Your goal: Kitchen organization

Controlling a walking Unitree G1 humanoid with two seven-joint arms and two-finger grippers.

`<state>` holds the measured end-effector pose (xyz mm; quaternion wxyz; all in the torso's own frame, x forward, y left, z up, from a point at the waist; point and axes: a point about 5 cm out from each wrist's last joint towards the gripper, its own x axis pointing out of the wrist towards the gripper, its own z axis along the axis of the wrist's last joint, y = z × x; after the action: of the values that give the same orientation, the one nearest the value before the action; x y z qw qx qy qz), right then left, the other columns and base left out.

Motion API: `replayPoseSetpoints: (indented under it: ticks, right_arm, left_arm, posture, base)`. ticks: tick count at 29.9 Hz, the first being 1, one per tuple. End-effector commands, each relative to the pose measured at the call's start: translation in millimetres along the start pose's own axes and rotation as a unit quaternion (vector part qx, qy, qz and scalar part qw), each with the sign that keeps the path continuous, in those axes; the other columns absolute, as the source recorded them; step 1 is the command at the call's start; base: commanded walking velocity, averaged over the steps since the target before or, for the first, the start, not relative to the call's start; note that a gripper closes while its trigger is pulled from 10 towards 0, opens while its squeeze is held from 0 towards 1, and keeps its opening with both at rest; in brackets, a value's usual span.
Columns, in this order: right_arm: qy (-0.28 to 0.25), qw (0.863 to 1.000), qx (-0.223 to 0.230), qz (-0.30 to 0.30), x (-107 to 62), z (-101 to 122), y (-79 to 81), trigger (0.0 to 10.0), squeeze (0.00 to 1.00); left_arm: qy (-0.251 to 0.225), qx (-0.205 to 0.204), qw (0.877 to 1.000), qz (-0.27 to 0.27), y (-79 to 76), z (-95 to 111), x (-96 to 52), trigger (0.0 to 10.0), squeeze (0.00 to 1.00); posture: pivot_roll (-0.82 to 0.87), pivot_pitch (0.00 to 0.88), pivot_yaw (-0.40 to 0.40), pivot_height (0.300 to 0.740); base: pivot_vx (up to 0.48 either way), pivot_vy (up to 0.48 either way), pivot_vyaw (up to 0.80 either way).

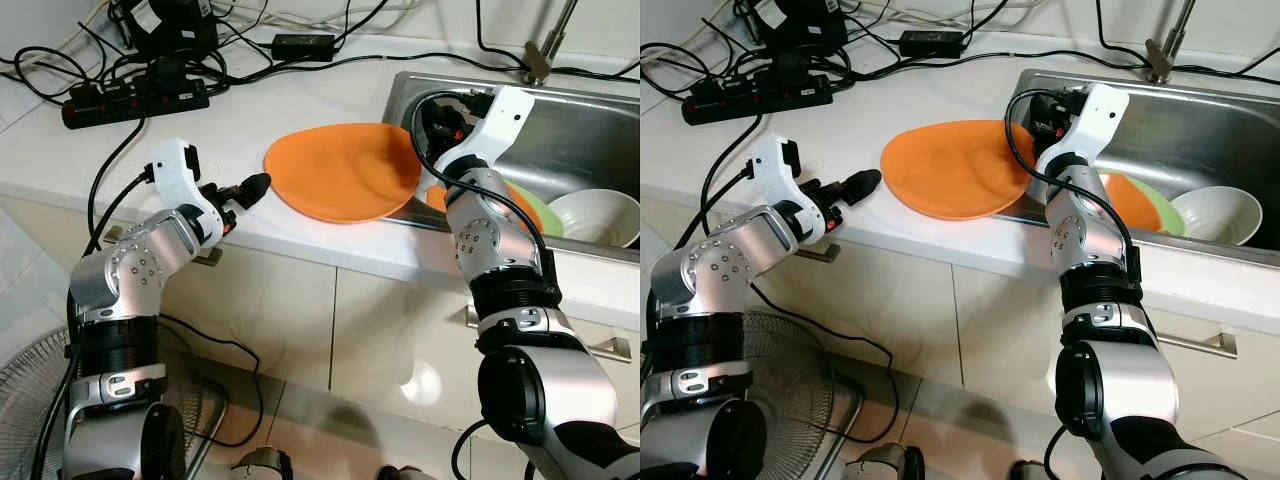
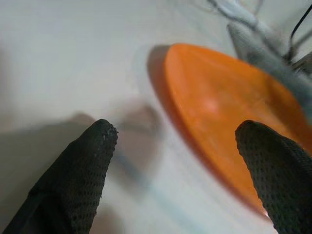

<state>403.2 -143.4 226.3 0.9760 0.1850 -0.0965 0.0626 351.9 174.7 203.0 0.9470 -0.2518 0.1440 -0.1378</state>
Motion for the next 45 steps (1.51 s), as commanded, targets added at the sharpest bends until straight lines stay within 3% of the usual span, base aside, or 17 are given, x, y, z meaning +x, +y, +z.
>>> replayPoseSetpoints:
  ticks: [1,6,23,29,32,34,41,43,45]
  right_arm:
    - [0.006,1.0,-0.006,0.002,-1.2,-2.0,1.4,10.0,0.0]
    - [0.009,1.0,-0.011,-0.004,-1.2,-1.6,-0.8,10.0,0.0]
    - [0.02,0.998,-0.032,-0.04,-2.5,-3.9,-9.5,10.0,0.0]
    - [0.039,0.988,-0.125,-0.084,-3.2,-5.1,-20.8,10.0,0.0]
    - [0.038,0.984,-0.146,-0.097,-4.2,-4.6,-24.7,10.0,0.0]
    - [0.04,0.972,-0.201,-0.117,-5.6,-4.0,-30.2,10.0,0.0]
    - [0.051,0.963,-0.238,-0.119,-6.6,-6.6,-31.9,10.0,0.0]
    - [0.069,0.953,-0.276,-0.105,-7.4,-12.6,-29.6,10.0,0.0]
    - [0.072,0.95,-0.287,-0.102,-7.7,-14.1,-29.2,10.0,0.0]
  left_arm:
    - [0.001,-0.026,1.0,-0.01,-3.0,5.6,-0.6,10.0,0.0]
    - [0.021,-0.073,0.996,-0.044,-12.5,10.2,0.2,10.0,0.0]
    - [0.095,-0.084,0.992,-0.026,-11.0,10.1,5.3,10.0,0.0]
    - [0.106,-0.087,0.99,-0.03,-13.3,9.5,7.9,10.0,0.0]
    - [0.108,-0.087,0.99,-0.031,-13.9,9.9,8.4,10.0,0.0]
    - [0.111,-0.092,0.989,-0.037,-16.6,9.9,9.2,10.0,0.0]
    - [0.116,-0.098,0.987,-0.047,-21.7,9.5,10.9,10.0,0.0]
    - [0.117,-0.099,0.987,-0.053,-26.2,11.3,12.8,10.0,0.0]
    - [0.117,-0.099,0.987,-0.055,-27.2,11.7,13.0,10.0,0.0]
  posture:
    - [0.16,0.091,0.049,0.74]
    - [0.16,0.099,0.053,0.74]
    - [0.16,0.102,0.067,0.74]
    - [0.16,0.108,0.069,0.74]
    - [0.16,0.113,0.069,0.74]
    - [0.15,0.115,0.071,0.74]
    - [0.15,0.118,0.069,0.74]
    - [0.15,0.12,0.069,0.74]
    - [0.15,0.12,0.069,0.74]
  base:
    - [0.0,0.0,0.0]
    - [0.0,0.0,0.0]
    - [0.0,0.0,0.0]
    - [0.0,0.0,0.0]
    - [0.0,0.0,0.0]
    - [0.0,0.0,0.0]
    - [0.0,0.0,0.0]
    - [0.0,0.0,0.0]
    - [0.0,0.0,0.0]
